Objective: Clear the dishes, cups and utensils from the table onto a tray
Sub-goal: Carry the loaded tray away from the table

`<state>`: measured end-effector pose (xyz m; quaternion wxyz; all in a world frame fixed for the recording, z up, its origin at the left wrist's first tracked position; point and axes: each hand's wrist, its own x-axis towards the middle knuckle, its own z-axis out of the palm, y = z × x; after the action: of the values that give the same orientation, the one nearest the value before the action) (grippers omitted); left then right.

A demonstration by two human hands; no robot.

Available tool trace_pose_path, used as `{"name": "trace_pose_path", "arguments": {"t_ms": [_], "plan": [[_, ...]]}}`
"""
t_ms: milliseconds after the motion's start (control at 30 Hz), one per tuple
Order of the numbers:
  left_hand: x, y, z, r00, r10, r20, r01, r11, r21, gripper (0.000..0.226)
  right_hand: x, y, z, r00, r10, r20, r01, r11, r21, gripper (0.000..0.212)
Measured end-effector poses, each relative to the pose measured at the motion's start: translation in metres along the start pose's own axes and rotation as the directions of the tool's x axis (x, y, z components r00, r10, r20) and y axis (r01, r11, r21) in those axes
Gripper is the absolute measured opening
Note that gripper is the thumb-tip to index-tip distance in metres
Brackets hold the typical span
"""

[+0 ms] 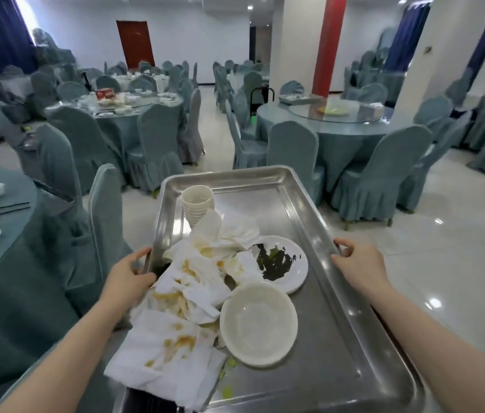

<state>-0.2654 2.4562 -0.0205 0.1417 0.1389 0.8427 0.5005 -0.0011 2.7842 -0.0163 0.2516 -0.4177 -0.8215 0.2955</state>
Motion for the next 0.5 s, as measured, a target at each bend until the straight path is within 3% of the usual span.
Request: {"name": "trace_pose_path", "arguments": {"t_ms": [233, 500], "plan": [[0.201, 0.047, 0.07, 0.995, -0.071, -0.064, 0.065, 0.993, -0.097, 0.065, 0.252, -0.017, 0.083, 0.995, -0.081, 0.061, 0.081, 0.997, 0.011, 0.037], [0.423, 0.082, 0.059, 0.97, -0.125, -0.21, 0.113, 0.991, -0.068, 0.064, 0.492, -0.113, 0.213, 0.969, -0.109, 0.224, 0.081, 0.988, 0.13, 0.022]]}}
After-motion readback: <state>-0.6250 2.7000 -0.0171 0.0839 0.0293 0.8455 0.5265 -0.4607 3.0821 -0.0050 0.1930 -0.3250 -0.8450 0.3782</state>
